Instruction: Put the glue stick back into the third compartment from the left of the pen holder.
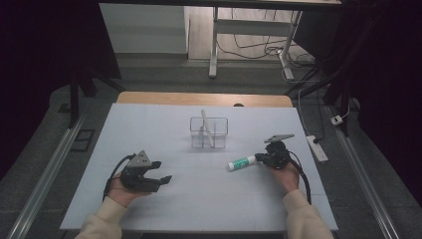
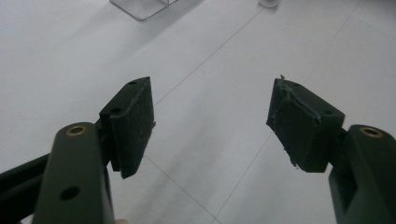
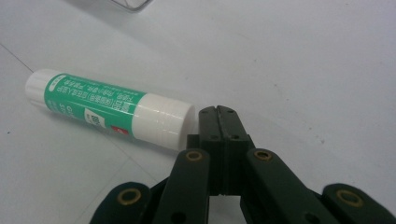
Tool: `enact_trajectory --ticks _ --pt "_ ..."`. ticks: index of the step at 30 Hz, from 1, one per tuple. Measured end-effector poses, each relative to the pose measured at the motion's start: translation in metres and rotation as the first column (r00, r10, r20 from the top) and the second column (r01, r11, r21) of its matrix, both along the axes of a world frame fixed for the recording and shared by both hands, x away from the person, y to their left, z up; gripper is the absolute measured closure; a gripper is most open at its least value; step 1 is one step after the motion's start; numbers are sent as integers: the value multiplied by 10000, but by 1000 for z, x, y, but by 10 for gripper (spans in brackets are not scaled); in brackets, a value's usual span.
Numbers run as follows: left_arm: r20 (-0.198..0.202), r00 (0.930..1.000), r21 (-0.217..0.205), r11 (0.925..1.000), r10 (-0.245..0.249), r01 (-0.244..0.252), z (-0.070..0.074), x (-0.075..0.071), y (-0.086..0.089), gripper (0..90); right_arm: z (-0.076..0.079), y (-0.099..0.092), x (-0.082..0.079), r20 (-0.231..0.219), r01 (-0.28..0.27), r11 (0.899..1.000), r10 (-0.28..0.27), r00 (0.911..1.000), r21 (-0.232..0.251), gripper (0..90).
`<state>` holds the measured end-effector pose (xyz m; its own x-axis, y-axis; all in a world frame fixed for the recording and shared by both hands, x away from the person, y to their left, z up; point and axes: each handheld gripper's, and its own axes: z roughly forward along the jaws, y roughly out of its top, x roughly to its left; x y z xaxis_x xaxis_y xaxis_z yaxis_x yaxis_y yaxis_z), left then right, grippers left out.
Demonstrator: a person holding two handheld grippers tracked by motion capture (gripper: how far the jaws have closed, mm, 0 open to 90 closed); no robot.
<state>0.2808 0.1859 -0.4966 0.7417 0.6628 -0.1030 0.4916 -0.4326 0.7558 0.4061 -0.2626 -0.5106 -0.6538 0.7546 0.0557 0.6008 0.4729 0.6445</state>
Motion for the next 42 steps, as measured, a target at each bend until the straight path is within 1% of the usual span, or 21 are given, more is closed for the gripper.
enact_trajectory --ticks 1,4,5,11,23,30,32,34,42 --pt "0 10000 -17 10000 4 -4 0 0 0 317 0 0 0 -1 -72 10000 72 10000 47 887" --pt "-15 10000 -57 10000 49 -49 0 0 1 317 0 3 -2 18 -169 9999 169 9999 -16 888" --pt "-25 10000 -66 10000 60 -60 0 0 1 317 0 4 -2 43 -182 9998 183 9998 -92 888" --pt "-43 10000 -24 10000 51 -51 0 1 1 315 -1 5 -3 91 -228 9997 229 9997 -92 888" --pt "-114 9999 59 10000 -13 14 -2 1 1 315 -3 23 -8 192 -628 9980 628 9978 -43 888" --pt "-140 9999 80 10000 -8 9 -2 2 1 315 -2 40 -10 150 -953 9954 953 9953 -39 888" --pt "-146 9999 83 10000 -13 14 -2 2 1 315 -2 45 -12 201 -1122 9937 1121 9935 3 888" --pt "-152 9999 94 10000 -23 24 -3 2 1 315 -1 52 -15 153 -1262 9920 1262 9919 40 888" --pt "-170 9999 103 9999 -17 19 -3 2 2 315 0 74 -26 115 -1833 9831 1833 9830 -11 888"
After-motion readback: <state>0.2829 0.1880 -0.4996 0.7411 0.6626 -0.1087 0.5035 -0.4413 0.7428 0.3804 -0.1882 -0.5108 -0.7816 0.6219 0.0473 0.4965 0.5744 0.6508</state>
